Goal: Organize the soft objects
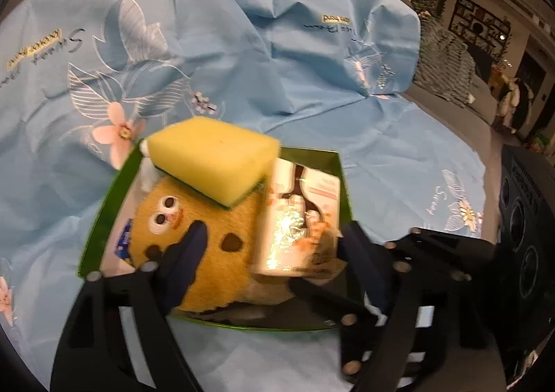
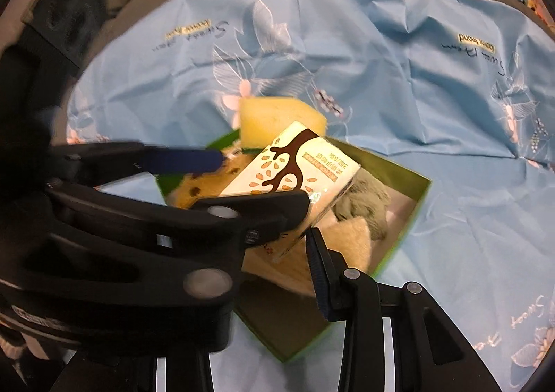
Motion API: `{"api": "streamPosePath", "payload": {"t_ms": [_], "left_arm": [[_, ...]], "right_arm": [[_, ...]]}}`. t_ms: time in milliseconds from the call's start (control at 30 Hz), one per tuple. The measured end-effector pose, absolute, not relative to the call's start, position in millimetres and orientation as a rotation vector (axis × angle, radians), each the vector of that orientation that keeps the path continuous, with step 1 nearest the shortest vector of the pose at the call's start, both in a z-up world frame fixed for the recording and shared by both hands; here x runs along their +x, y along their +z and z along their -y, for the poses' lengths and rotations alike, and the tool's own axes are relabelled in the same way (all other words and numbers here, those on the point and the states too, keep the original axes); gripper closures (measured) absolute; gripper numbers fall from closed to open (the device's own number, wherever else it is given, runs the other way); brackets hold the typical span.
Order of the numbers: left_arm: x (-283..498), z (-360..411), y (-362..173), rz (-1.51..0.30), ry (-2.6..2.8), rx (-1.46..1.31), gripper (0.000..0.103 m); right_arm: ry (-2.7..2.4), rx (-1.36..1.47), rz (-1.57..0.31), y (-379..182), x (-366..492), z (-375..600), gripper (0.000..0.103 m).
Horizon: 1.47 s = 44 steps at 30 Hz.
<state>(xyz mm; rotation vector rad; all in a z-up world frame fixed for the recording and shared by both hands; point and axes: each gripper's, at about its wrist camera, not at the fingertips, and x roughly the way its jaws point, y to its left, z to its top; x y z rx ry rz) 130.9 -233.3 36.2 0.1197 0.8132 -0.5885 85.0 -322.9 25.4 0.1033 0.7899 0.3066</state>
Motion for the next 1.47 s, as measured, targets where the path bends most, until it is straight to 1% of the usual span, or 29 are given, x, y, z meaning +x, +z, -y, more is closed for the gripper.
{"api": "streamPosePath", "payload": {"t_ms": [33,133,200,233,267,333,400,433,900,1100,1300,1467], "left_arm": [[128.9,232.0,37.8,-0.808,-0.581,0.126,0.021],[126.4,225.7,43.2,-0.799,-0.543,0.124,0.02],[125.6,219.8,46.9,-0.799,-0.524,0.112,0.018],[125.0,217.0,48.6,-0.804,-0.508,0.112,0.008],[124.7,215.1,49.7,-0.807,-0.492,0.115,0.002],[121.3,209.0,54.0,-0.796,-0.456,0.114,0.001],[121.0,203.2,57.3,-0.802,-0.446,0.093,0.001],[121.7,199.8,58.4,-0.815,-0.44,0.079,0.001],[120.8,181.1,66.6,-0.905,-0.4,0.01,0.001],[119.4,182.5,70.4,-0.898,-0.404,0.032,0.001],[117.3,183.5,71.1,-0.846,-0.321,0.108,0.001],[125.4,179.0,66.9,-0.883,-0.309,0.09,0.001]], "right_arm": [[0.302,0.108,-0.793,25.5,83.9,324.4,0.064],[0.275,0.113,-0.8,28.8,78.1,328.4,0.056],[0.25,0.112,-0.811,32.2,74.3,330.2,0.047],[0.24,0.112,-0.818,34.4,72.6,330.9,0.044],[0.228,0.108,-0.823,36.3,72.4,331.3,0.041],[0.203,0.094,-0.833,41.4,71.2,329.8,0.036],[0.179,0.087,-0.846,46.8,70.1,327.3,0.026],[0.173,0.083,-0.853,48.7,70.8,325.8,0.024],[0.121,0.075,-0.904,59.3,74.5,313.5,0.024],[0.122,0.08,-0.903,58.6,75.4,312.6,0.024],[0.126,0.083,-0.906,57.0,76.7,310.2,0.024],[0.123,0.085,-0.905,56.4,78.7,310.7,0.024]]}}
